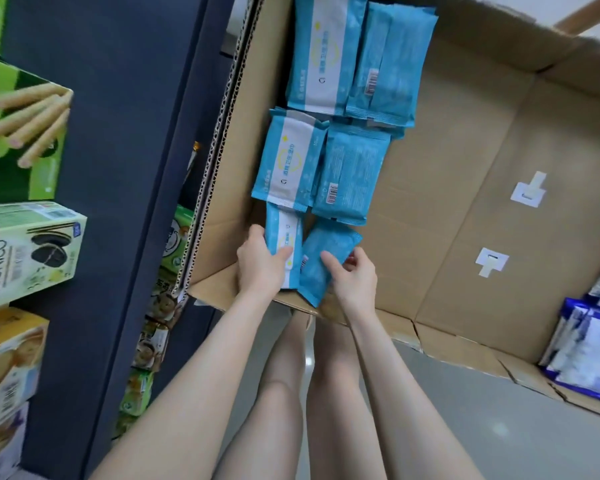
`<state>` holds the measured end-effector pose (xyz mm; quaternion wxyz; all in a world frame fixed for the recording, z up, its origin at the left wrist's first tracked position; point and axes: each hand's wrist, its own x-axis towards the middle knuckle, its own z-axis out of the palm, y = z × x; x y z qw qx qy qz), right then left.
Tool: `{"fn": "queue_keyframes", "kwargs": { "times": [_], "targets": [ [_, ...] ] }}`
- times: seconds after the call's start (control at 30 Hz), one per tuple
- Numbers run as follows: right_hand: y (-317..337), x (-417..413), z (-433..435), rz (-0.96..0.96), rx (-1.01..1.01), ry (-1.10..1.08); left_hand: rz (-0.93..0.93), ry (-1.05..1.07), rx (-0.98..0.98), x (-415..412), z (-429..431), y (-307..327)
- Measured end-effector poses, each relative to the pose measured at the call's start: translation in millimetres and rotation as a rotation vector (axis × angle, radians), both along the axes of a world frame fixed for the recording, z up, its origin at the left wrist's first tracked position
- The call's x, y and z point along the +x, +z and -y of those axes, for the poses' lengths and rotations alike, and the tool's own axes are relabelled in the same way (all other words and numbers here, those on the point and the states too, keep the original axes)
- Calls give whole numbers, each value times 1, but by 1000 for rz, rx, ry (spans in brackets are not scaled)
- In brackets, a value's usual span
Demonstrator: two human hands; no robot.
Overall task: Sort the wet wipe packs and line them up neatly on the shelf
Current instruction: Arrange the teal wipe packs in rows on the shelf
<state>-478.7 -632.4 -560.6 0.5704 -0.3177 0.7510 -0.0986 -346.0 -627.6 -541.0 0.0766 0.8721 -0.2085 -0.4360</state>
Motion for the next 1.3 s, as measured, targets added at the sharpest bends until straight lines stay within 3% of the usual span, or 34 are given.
{"fn": "queue_keyframes", "kwargs": {
  "times": [0.13, 0.3, 0.57, 0.8, 1.0, 1.17, 1.3],
  "targets": [
    [44, -5, -9, 142, -70, -61, -206, 138, -35, -4, -16, 39],
    [130, -19, -19, 381, -63, -158, -561, 413, -274, -18, -51, 120],
    [250, -43, -46, 587, 40, 11, -719, 639, -591, -55, -106, 240],
    [300, -91, -96, 619, -26, 413, -686, 761, -709, -106, -190, 299],
    [333, -120, -146, 546, -93, 708, -384, 903, -884, -161, -261, 329],
    [368, -104, -178, 529, -196, 928, -281, 1032, -1023, -165, -313, 365],
    [406, -71, -210, 631, -298, 1054, -218, 1095, -1142, -148, -359, 395]
  ]
}}
